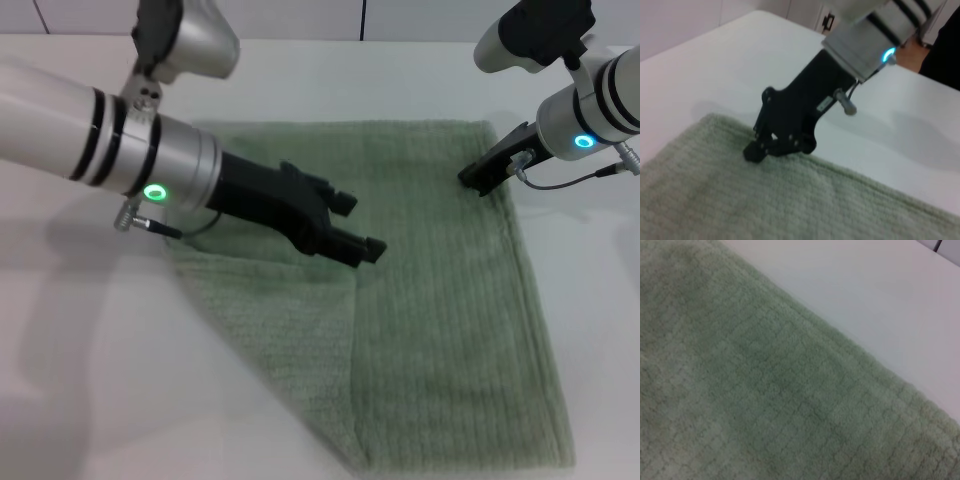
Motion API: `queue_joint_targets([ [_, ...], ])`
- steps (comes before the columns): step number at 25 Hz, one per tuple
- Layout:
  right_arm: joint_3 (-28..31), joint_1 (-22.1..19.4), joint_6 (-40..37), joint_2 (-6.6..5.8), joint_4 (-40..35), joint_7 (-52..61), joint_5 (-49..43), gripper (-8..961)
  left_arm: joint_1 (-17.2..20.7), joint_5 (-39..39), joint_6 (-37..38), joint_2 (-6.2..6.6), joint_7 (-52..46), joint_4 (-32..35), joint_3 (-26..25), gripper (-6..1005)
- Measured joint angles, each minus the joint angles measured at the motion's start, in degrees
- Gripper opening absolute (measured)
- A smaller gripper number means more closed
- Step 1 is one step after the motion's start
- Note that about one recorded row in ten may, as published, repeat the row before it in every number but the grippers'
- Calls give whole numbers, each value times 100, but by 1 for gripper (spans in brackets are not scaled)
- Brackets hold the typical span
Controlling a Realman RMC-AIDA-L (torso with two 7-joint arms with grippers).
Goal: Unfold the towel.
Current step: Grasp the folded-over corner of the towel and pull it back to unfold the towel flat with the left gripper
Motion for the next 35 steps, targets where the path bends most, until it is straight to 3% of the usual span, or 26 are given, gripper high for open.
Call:
queue_joint_targets([
  [16,0,-5,0,9,-17,0,0,76,-54,15,-755,-3,22,-369,908,753],
  [25,0,-19,0,9,-16,0,0,80,-84,15,-806,-8,26,-469,935,752],
  [35,0,-18,0,9,-20,1,1,85,-113,15,-1064,-12,-26,-518,1330,751],
])
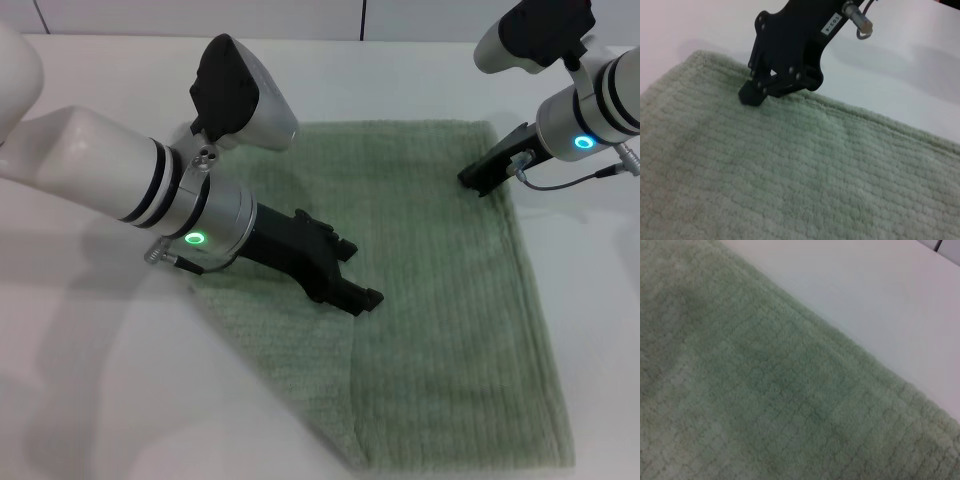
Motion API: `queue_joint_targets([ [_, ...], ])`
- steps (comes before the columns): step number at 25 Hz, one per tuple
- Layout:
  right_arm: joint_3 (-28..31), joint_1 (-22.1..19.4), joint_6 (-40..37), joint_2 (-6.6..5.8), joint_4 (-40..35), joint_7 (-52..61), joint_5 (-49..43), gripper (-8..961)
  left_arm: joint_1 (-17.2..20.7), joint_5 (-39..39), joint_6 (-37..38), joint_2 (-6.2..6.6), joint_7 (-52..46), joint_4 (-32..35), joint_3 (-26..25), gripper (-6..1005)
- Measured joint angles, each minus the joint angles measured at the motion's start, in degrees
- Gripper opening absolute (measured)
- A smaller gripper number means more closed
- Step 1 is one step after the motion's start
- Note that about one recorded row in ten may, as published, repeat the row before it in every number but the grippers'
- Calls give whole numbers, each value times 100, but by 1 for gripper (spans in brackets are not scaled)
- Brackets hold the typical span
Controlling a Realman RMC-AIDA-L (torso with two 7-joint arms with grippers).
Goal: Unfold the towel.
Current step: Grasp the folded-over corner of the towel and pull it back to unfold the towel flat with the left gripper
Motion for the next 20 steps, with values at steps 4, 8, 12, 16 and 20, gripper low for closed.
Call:
queue_joint_targets([
  [4,0,5,0,0,-4,0,0,86,-11,88,-38,0,-21,-3,32,750],
  [8,0,9,0,0,-11,0,0,88,-39,233,-40,0,-30,-3,39,750],
  [12,0,9,0,0,-14,0,0,90,-53,288,-27,-7,-33,5,89,750],
  [16,0,9,0,0,-14,0,0,91,-55,291,6,-9,-40,48,101,749],
  [20,0,9,0,0,-14,0,0,93,-55,327,44,-4,-43,76,103,612],
])
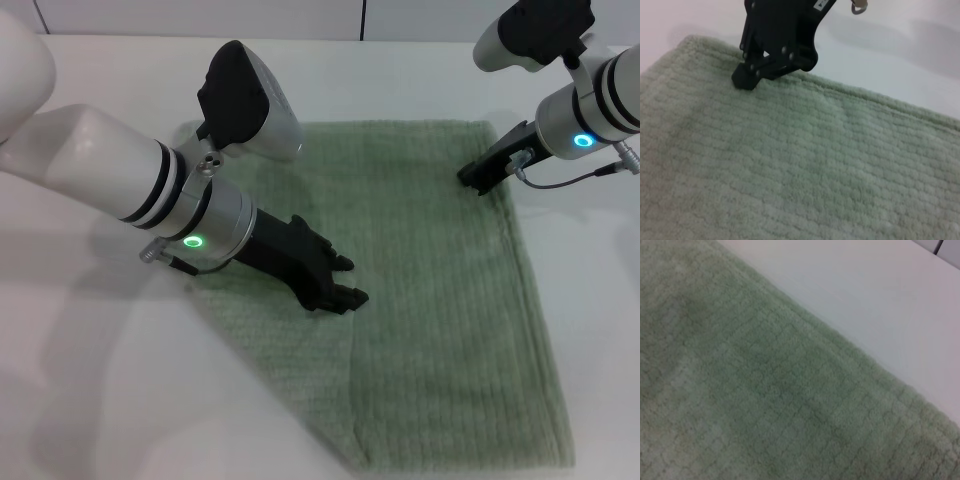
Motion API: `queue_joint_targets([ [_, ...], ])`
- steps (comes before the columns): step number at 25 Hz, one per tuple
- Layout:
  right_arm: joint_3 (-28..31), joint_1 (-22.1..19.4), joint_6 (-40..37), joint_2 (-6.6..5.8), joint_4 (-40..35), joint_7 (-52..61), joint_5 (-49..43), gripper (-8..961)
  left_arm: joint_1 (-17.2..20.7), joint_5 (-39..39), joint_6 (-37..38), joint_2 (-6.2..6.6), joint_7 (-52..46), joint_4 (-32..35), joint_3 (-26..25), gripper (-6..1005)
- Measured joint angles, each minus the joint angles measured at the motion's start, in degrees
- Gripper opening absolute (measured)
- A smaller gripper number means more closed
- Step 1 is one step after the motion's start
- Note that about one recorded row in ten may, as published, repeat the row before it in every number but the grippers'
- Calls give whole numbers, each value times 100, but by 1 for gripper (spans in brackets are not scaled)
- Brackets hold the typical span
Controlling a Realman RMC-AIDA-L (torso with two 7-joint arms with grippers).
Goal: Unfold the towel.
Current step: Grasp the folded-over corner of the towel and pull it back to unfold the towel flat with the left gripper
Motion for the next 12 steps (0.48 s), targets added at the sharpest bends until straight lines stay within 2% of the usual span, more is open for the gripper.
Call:
queue_joint_targets([
  [12,0,-9,0,0,-8,-9,0,98,9,162,319,13,-1,219,-29,151],
])
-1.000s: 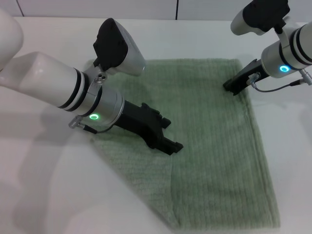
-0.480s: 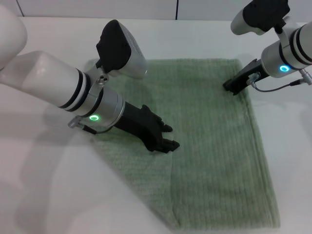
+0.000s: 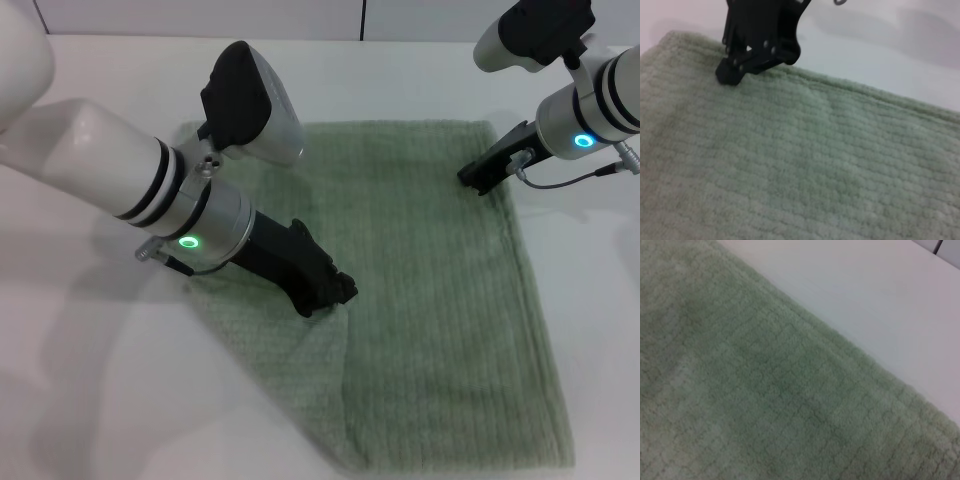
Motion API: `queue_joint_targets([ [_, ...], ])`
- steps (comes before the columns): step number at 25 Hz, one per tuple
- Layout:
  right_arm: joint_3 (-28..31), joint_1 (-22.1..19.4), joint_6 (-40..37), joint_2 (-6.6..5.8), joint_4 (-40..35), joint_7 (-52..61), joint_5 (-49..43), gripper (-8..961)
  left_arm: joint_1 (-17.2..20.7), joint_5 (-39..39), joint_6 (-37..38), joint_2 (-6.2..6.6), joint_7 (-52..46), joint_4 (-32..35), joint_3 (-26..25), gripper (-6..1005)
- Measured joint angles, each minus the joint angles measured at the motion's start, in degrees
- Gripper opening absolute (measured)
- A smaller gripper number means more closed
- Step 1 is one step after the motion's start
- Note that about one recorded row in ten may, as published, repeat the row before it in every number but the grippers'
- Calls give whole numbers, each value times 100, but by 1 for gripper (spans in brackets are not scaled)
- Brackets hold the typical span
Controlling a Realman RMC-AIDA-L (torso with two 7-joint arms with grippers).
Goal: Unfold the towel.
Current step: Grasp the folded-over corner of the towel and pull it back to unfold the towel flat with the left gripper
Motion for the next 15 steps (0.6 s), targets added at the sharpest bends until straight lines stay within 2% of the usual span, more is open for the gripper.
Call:
queue_joint_targets([
  [1,0,0,0,0,0,-5,0,99,21,-9,80,8,3,71,-28,111],
  [3,0,0,0,0,-1,-17,0,99,34,-14,139,13,6,123,-47,96],
  [4,0,0,0,0,-1,-26,0,100,73,-21,390,26,13,325,-181,88],
  [15,0,14,0,0,0,-35,0,105,52,420,1661,54,-89,700,-993,28],
])
